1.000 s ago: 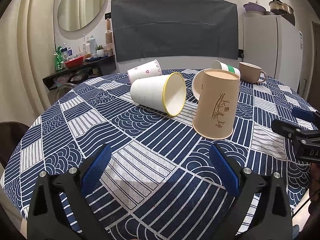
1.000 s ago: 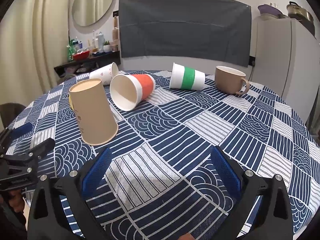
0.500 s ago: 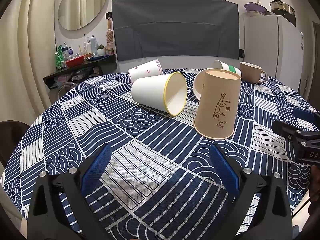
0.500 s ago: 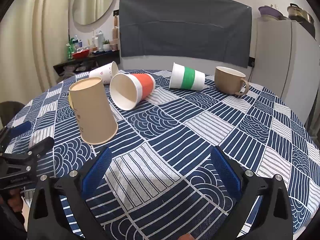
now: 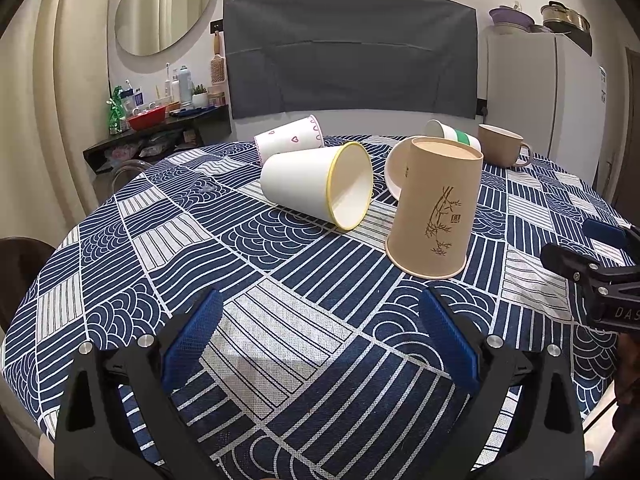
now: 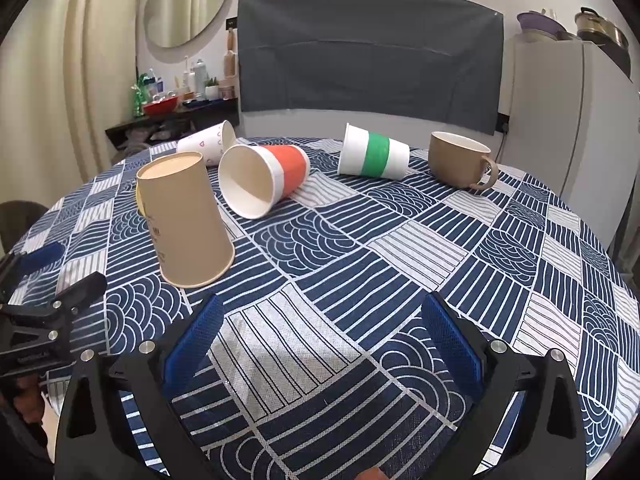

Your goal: Flip cup upside down

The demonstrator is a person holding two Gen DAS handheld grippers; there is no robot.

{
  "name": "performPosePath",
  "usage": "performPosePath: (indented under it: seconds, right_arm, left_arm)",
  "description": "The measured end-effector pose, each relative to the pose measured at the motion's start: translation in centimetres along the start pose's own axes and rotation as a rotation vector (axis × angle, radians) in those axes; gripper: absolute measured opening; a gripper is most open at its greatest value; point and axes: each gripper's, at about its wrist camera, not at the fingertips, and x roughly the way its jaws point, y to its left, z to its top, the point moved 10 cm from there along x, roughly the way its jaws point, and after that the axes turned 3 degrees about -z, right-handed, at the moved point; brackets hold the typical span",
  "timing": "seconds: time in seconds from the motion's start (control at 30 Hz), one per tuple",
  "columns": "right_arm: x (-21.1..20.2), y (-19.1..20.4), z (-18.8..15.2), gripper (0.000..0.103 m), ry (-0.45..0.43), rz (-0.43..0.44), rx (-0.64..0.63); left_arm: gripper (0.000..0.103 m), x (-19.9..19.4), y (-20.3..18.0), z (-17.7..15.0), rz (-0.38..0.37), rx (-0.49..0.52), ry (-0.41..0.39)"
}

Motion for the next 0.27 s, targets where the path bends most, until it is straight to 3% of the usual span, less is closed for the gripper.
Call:
performPosePath:
  seconds: [0.27]
  right_arm:
    - [0.17,-0.24,-0.09,0.095,0.008,0.0,0.016]
  left_arm:
    - [0.096,0.24,0.41,-0.13,-0.038,-0.044,0.016]
